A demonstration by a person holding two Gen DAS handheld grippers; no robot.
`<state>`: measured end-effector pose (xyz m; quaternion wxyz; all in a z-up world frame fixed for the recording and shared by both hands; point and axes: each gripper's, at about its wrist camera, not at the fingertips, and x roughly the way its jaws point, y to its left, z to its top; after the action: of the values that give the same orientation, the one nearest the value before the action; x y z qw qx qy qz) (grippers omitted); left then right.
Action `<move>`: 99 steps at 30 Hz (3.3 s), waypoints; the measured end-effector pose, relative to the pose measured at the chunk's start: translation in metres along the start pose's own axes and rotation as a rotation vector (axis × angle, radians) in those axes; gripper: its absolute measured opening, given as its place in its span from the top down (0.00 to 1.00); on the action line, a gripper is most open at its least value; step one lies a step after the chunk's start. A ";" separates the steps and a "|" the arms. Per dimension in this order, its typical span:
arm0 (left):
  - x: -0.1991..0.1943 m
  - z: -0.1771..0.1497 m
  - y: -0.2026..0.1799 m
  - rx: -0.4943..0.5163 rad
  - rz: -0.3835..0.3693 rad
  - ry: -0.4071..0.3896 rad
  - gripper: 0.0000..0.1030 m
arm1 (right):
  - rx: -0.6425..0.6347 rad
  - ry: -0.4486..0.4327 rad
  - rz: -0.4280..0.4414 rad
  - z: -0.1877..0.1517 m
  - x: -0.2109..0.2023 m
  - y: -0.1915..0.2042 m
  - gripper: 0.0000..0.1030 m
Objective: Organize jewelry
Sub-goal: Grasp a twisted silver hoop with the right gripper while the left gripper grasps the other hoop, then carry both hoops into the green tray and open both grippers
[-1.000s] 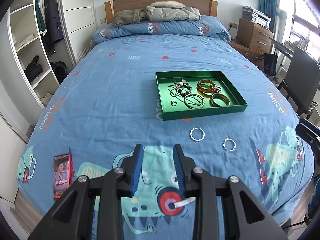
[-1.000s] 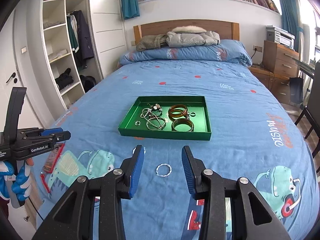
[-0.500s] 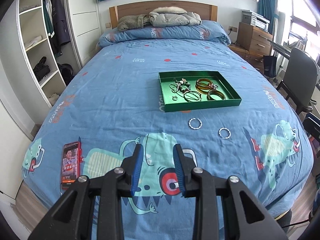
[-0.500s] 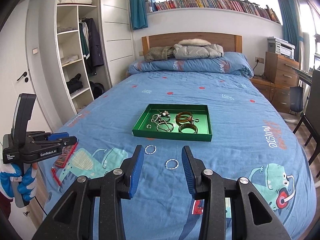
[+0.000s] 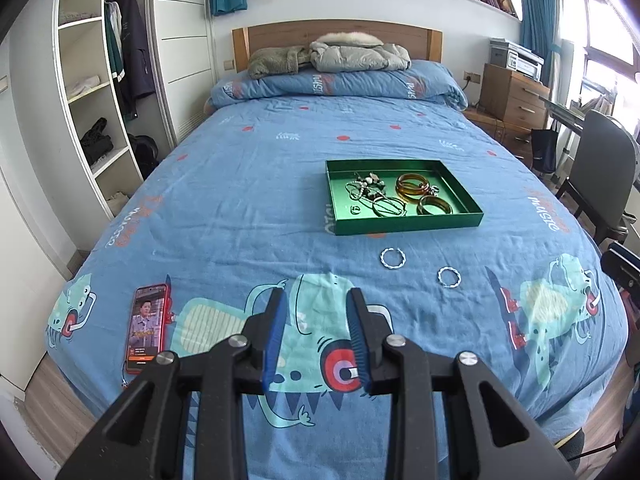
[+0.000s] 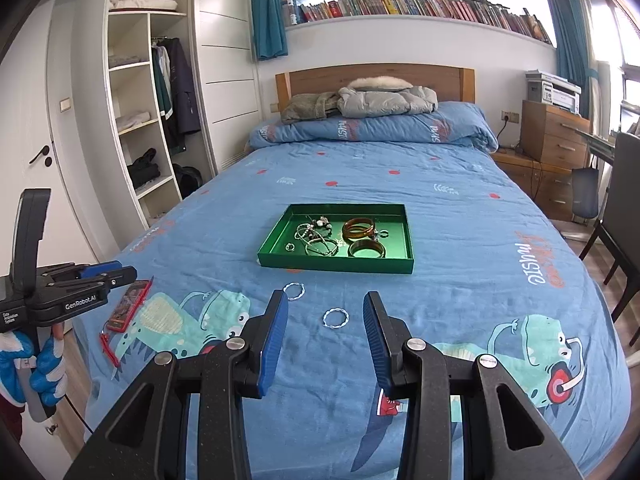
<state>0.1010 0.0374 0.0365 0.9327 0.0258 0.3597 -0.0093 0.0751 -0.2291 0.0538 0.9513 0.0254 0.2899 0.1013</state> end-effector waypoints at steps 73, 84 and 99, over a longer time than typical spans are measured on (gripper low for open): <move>0.282 0.025 -0.084 0.143 -0.240 0.323 0.72 | -0.184 0.484 0.032 -0.040 0.280 -0.021 0.78; 0.283 0.021 -0.100 0.213 -0.210 0.271 0.96 | -0.237 0.447 0.051 -0.046 0.285 -0.021 0.89; 0.231 0.080 -0.091 0.151 -0.304 0.090 0.96 | -0.144 0.188 0.086 0.007 0.242 -0.038 0.96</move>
<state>0.3231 -0.0581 -0.0632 0.8989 0.0415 0.3992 -0.1760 0.2821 -0.2159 -0.0774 0.9140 -0.0400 0.3686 0.1644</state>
